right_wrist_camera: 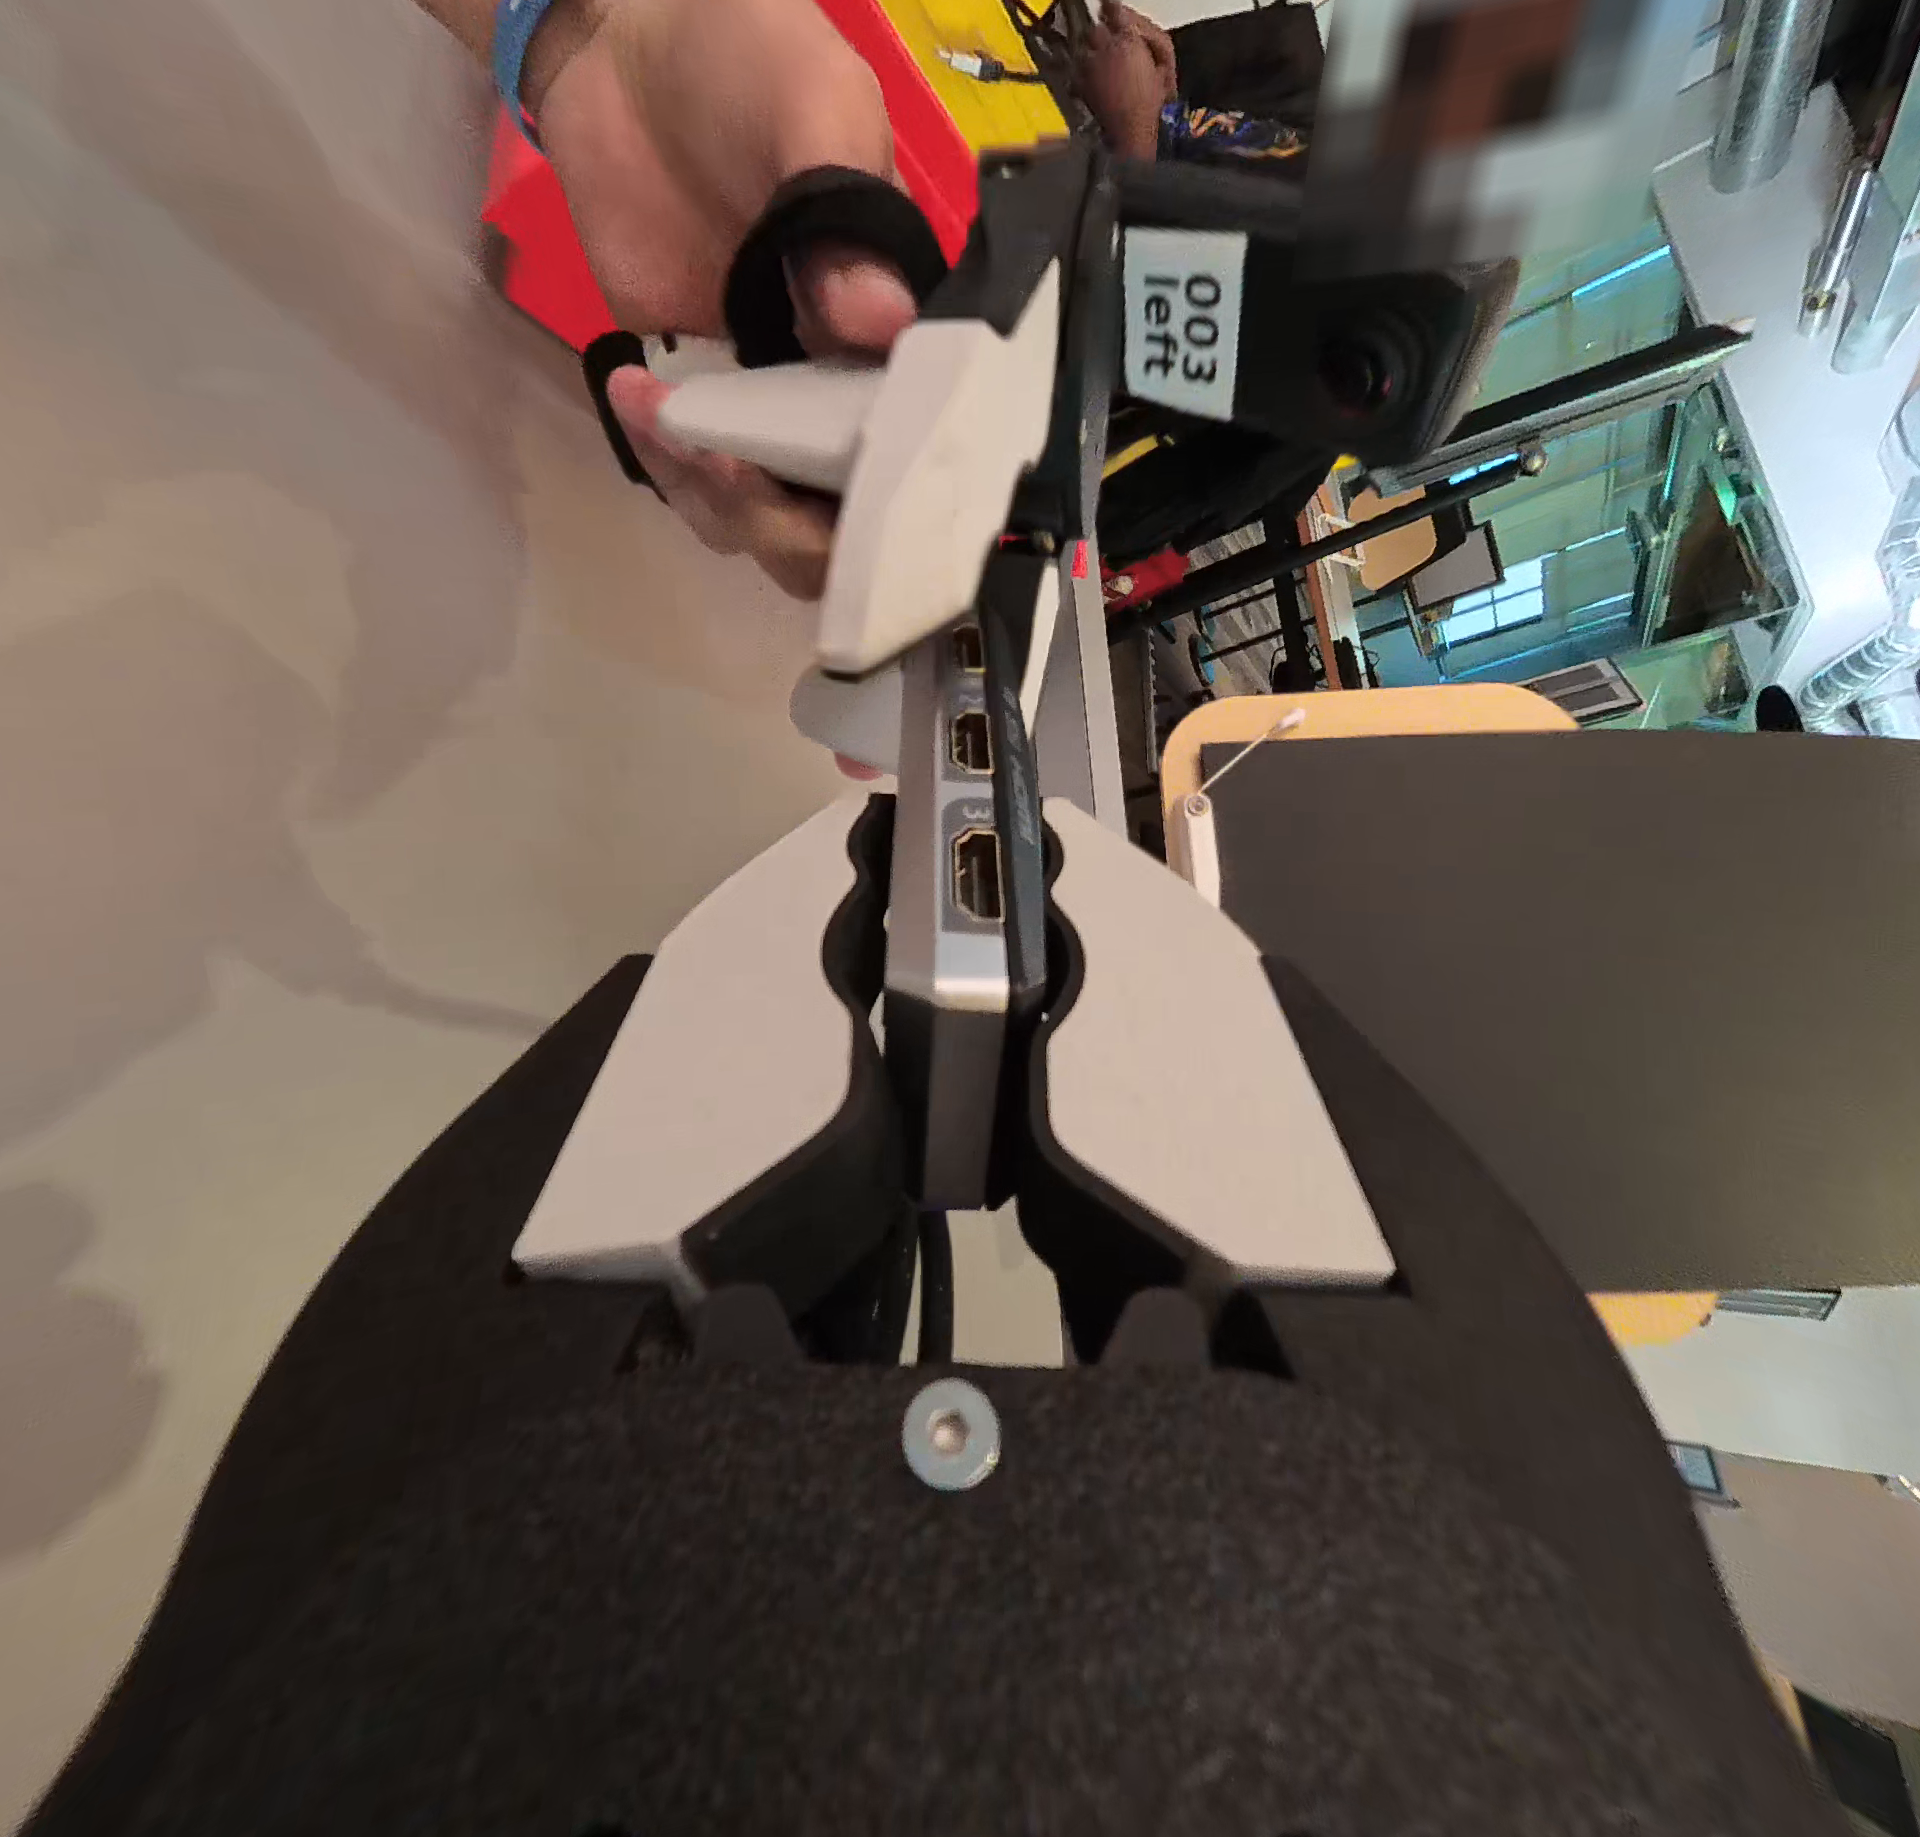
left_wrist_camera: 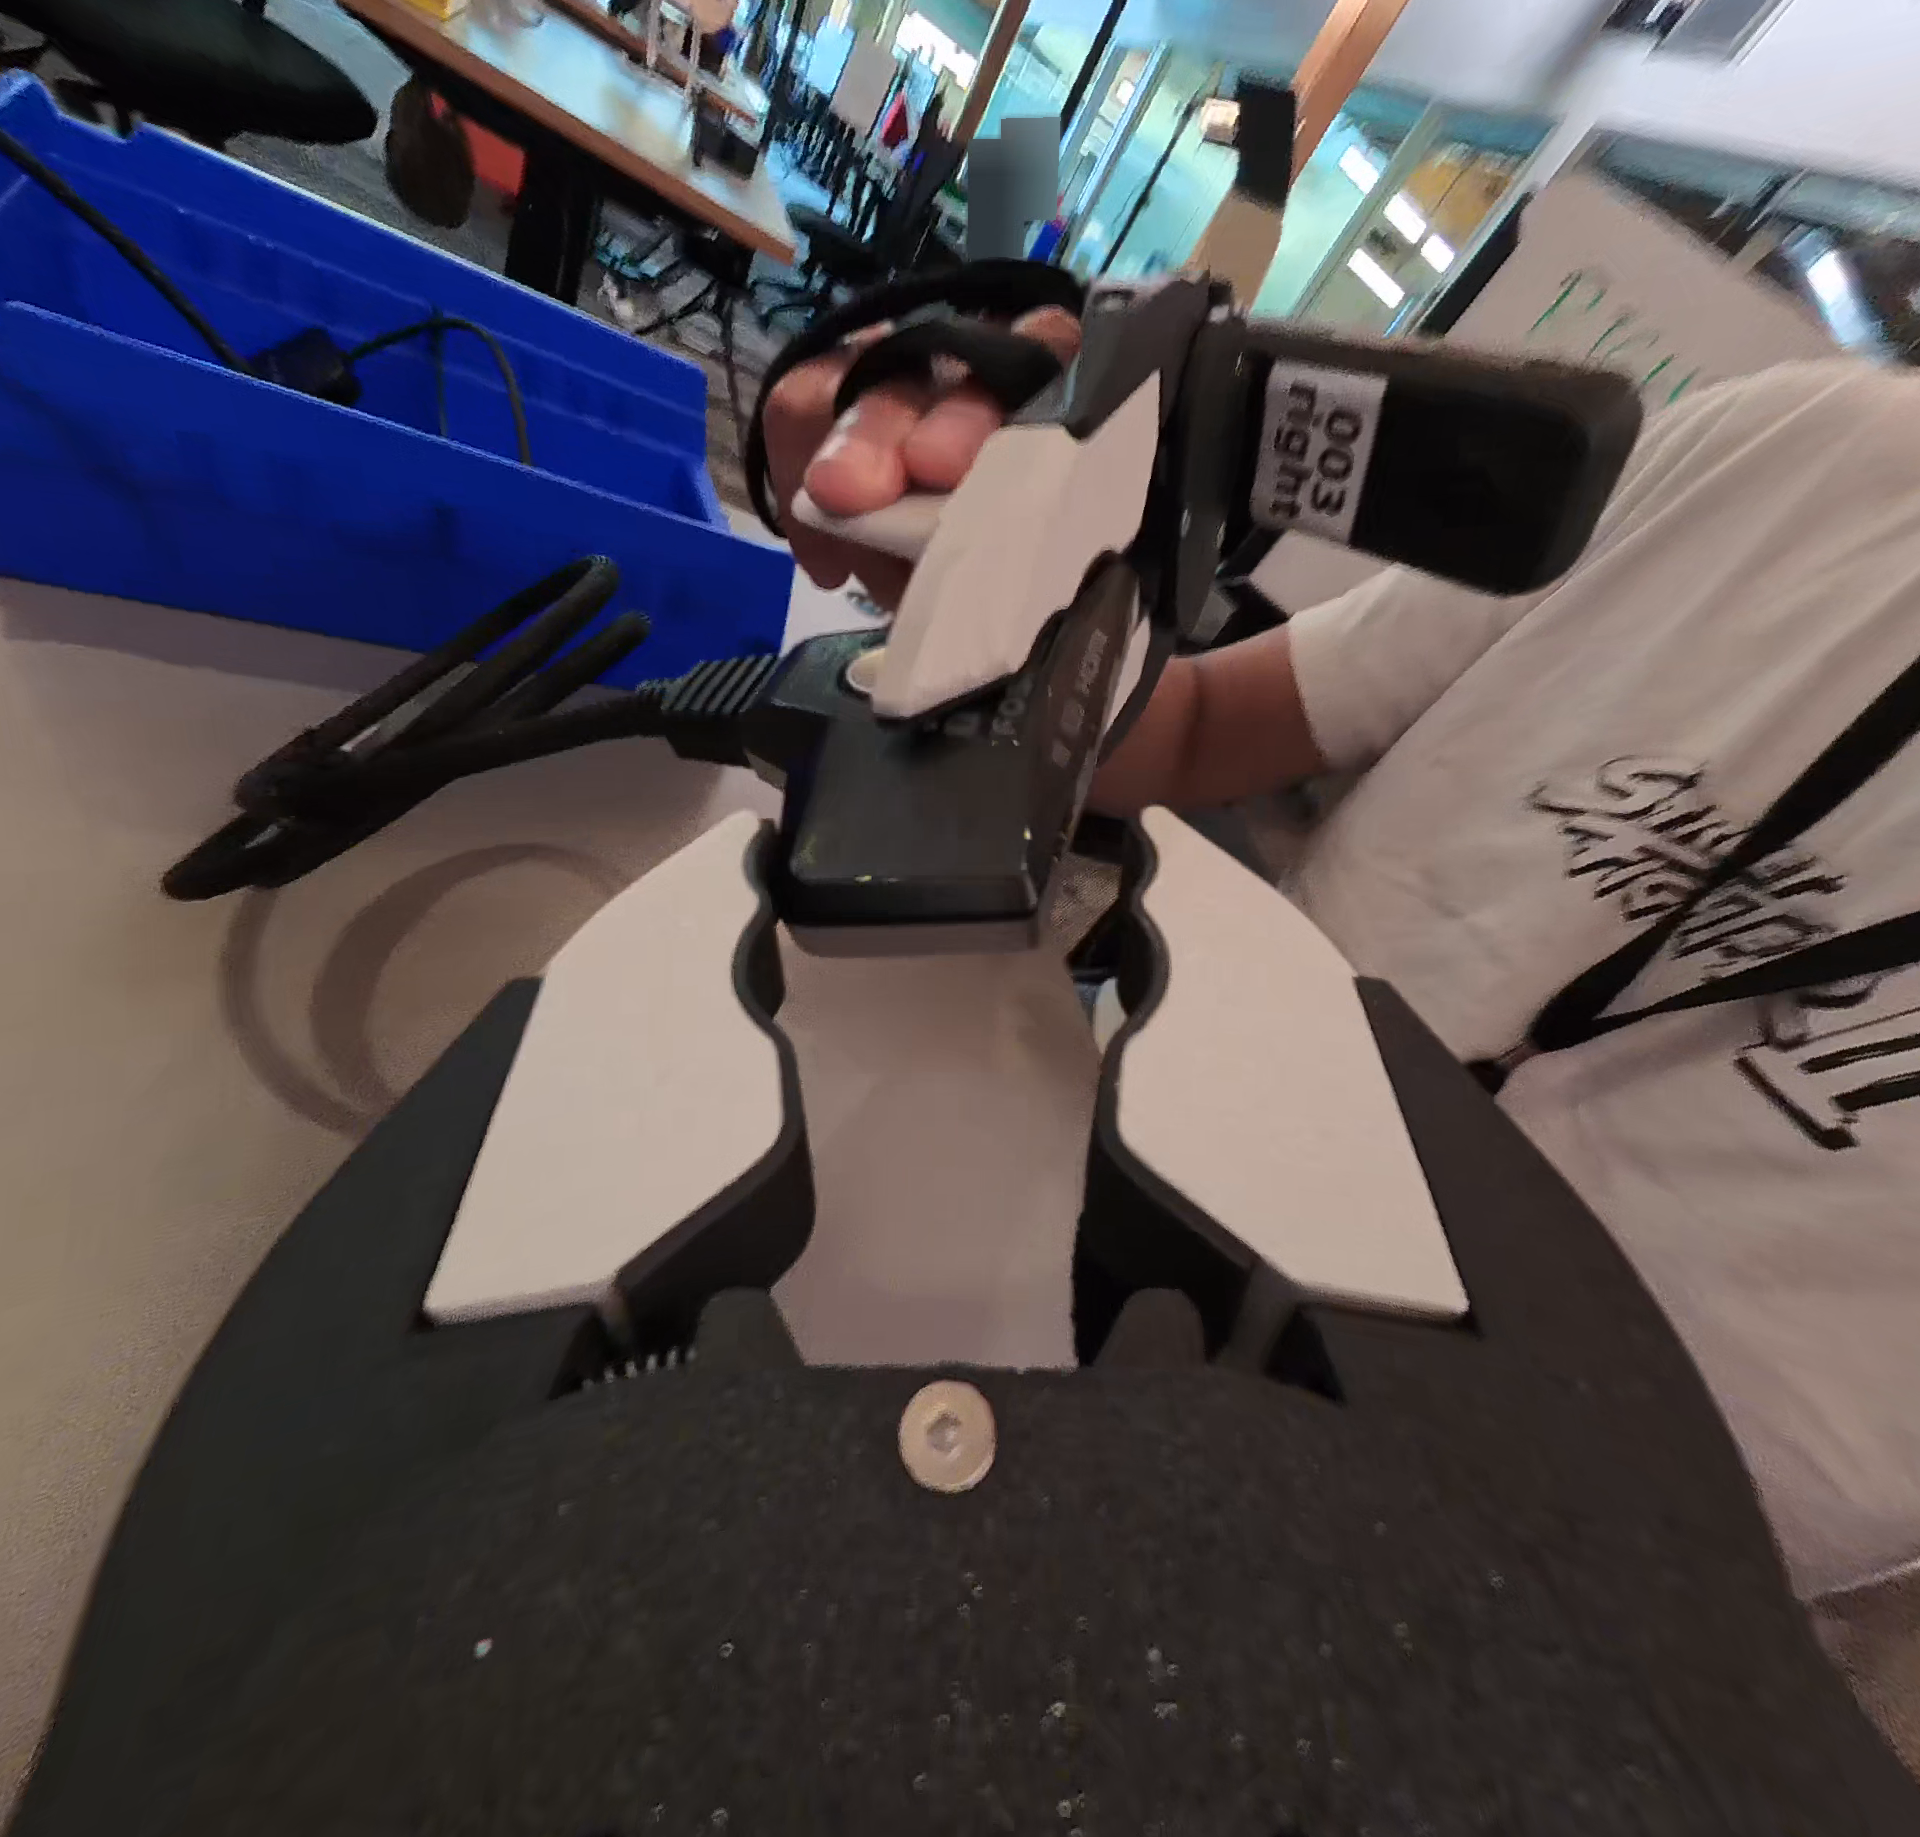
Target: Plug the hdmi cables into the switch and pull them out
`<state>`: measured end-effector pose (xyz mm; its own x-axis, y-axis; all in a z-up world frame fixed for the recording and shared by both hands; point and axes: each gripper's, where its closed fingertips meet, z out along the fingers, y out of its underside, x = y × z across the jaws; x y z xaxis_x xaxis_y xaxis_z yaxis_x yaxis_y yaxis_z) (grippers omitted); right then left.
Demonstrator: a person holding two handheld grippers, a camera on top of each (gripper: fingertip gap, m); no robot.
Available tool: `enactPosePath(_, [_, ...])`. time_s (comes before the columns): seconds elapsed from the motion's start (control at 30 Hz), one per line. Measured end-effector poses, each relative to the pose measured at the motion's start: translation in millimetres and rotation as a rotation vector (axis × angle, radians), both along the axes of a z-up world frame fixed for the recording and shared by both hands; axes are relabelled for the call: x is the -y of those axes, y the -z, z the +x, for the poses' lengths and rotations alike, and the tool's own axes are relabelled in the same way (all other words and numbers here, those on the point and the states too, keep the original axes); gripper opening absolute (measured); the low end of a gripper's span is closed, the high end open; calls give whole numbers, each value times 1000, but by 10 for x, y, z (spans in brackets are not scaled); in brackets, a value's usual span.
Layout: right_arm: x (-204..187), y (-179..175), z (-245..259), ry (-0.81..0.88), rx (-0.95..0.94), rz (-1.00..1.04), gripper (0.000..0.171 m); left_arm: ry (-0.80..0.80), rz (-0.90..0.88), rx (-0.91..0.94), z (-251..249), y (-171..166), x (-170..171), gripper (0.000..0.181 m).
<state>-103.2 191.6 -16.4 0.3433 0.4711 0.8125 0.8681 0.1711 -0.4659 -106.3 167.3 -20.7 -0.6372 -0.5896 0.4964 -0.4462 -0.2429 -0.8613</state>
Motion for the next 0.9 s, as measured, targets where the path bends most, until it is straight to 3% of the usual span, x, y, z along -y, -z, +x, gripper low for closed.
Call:
enactPosePath(0.07, [21,10,-57,-40,-15,6,24,30,-41,-9,-28,7,14,52])
enactPosePath(0.53, [-26,197,-200,-270,-22,-24,25,28,56,-9,-114,240,-63,51])
enactPosePath(0.9, [-208,209,-98,-251,-93,62,24,-28,86,-53,0,238,-248,51])
